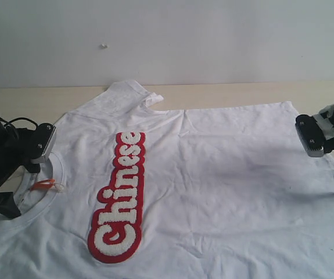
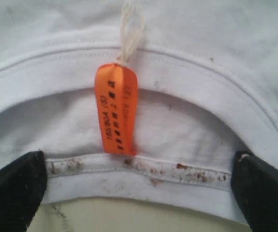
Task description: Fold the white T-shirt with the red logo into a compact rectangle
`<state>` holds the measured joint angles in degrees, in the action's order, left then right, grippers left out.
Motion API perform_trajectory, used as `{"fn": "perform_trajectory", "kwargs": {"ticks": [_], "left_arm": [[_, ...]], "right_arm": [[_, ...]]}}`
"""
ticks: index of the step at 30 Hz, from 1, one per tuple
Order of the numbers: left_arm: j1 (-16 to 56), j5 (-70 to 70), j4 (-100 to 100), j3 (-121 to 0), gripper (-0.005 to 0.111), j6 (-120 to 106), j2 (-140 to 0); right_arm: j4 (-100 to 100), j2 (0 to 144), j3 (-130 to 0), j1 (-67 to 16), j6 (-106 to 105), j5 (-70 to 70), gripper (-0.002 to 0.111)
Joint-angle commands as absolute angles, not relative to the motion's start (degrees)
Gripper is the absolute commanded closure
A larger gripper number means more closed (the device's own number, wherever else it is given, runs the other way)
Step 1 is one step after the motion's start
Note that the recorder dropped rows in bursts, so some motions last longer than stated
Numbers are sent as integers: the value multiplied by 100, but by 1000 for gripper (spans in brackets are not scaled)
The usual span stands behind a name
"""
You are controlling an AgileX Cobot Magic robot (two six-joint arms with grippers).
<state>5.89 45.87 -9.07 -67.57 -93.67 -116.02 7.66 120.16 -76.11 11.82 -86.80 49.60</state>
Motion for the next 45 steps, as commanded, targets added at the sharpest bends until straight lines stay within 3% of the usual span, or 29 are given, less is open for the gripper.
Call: {"fn": "perform_trajectory", "kwargs": {"ticks": [1, 16, 45], "left_arm": [[578, 4357, -648, -6728, 2, -9398, -11661], [578, 4357, -648, -6728, 2, -9398, -11661], [578, 4357, -648, -6728, 2, -9398, -11661]], "right_arm": [[546, 12011, -7884, 1211, -8859, 5209, 3], [462, 12418, -7979, 1283, -9101, 5699, 3], [496, 12431, -7979, 1283, -8820, 5237, 3]]}}
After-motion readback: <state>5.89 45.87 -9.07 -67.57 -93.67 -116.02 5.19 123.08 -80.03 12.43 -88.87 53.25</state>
